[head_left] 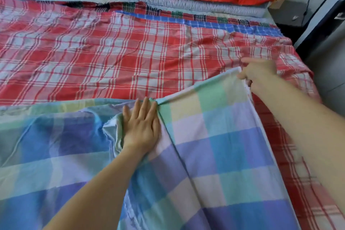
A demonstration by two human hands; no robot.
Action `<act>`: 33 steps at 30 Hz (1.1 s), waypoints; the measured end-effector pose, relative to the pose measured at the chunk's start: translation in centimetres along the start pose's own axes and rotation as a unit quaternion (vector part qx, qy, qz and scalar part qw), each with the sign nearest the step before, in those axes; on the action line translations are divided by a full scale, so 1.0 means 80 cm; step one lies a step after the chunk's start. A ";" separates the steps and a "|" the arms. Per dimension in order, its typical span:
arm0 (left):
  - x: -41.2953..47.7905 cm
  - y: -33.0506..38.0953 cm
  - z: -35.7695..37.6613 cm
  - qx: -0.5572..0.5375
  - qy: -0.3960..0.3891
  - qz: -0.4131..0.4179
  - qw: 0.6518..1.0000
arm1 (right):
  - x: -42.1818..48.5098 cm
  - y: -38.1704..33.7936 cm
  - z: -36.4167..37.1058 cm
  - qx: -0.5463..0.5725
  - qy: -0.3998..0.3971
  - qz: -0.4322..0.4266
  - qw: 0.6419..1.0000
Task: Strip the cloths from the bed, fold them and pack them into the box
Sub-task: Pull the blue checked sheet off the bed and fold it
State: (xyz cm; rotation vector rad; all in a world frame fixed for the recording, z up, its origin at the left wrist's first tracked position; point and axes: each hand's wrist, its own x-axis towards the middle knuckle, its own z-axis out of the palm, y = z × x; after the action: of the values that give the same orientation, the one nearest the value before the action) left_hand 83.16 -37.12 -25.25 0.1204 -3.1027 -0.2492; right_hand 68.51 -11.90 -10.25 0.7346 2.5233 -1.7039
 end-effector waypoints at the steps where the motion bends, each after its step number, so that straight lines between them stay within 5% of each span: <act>1: 0.004 0.000 0.003 0.001 0.015 -0.004 1.000 | 0.004 0.013 0.004 -0.020 -0.004 0.015 1.000; 6: 0.013 -0.003 0.022 0.002 0.060 -0.010 0.998 | 0.019 0.062 0.022 -0.121 -0.134 0.121 0.976; 11: 0.019 -0.004 0.029 -0.002 0.084 -0.014 0.996 | 0.056 0.049 0.021 -0.145 0.013 -0.079 0.986; 14: 0.020 -0.006 0.033 0.002 0.098 -0.011 0.995 | 0.065 0.079 0.034 -0.315 0.030 -0.109 0.942; 18: 0.021 -0.007 0.031 0.009 0.095 -0.012 0.995 | 0.042 0.120 -0.005 -0.368 0.051 -0.154 0.915; 21: 0.020 -0.005 0.023 0.014 0.049 -0.023 0.998 | -0.011 0.167 -0.079 -0.465 0.051 -0.220 0.856; 25: 0.019 0.006 -0.006 0.025 -0.038 -0.029 0.999 | -0.062 0.250 -0.155 -0.587 -0.079 -0.051 0.804; 28: 0.006 -0.006 -0.045 0.037 -0.013 -0.038 0.998 | -0.040 0.267 -0.152 -0.617 -0.140 -0.020 0.774; 30: -0.008 -0.031 -0.077 0.081 0.022 -0.110 0.990 | -0.027 0.265 -0.143 -0.619 -0.154 -0.011 0.770; 33: -0.027 -0.072 -0.112 0.031 -0.063 -0.229 0.971 | -0.020 0.264 -0.137 -0.623 -0.149 0.007 0.768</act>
State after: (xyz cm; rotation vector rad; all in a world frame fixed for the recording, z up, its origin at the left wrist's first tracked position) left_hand 86.05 -44.07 -17.41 0.8573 -3.1624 -0.1725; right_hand 80.79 3.43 -23.84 0.2745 2.5688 0.1323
